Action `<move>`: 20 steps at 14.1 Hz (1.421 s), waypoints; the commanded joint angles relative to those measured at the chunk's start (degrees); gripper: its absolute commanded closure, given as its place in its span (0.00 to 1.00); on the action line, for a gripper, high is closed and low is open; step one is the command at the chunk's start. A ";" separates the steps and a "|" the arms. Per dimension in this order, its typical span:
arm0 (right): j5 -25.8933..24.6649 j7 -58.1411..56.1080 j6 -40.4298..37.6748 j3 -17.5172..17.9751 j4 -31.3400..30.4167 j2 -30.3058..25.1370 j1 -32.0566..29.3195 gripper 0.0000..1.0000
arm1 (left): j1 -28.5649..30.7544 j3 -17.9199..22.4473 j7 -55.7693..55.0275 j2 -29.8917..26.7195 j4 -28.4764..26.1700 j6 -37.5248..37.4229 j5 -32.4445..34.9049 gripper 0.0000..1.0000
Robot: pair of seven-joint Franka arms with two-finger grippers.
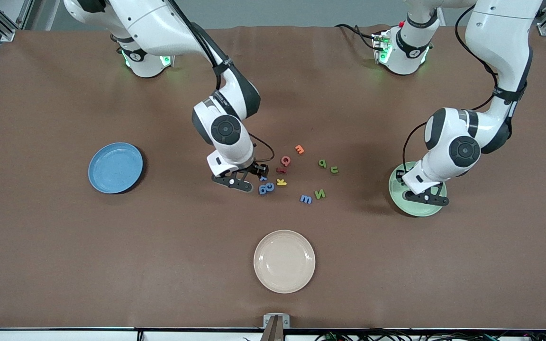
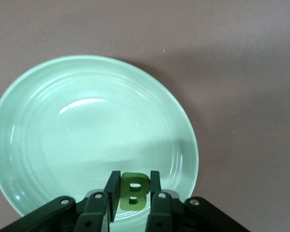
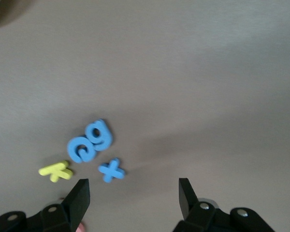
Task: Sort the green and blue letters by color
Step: 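Release the B onto the green plate while the right gripper lowers, then grasp the blue x with the right gripper while the left grasps N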
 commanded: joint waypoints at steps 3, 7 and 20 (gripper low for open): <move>-4.40 -6.95 0.83 -0.61 1.45 1.92 2.17 0.25 | 0.80 -0.32 1.86 -1.64 -3.77 3.35 1.14 0.73; -3.88 -12.15 1.61 -0.52 1.45 3.42 2.35 0.29 | 1.24 -0.32 6.25 -1.73 -3.68 3.45 1.14 0.33; -1.76 -11.71 6.63 0.62 1.54 6.32 3.14 0.32 | -7.44 -9.73 -36.40 8.62 16.86 -3.15 0.97 0.31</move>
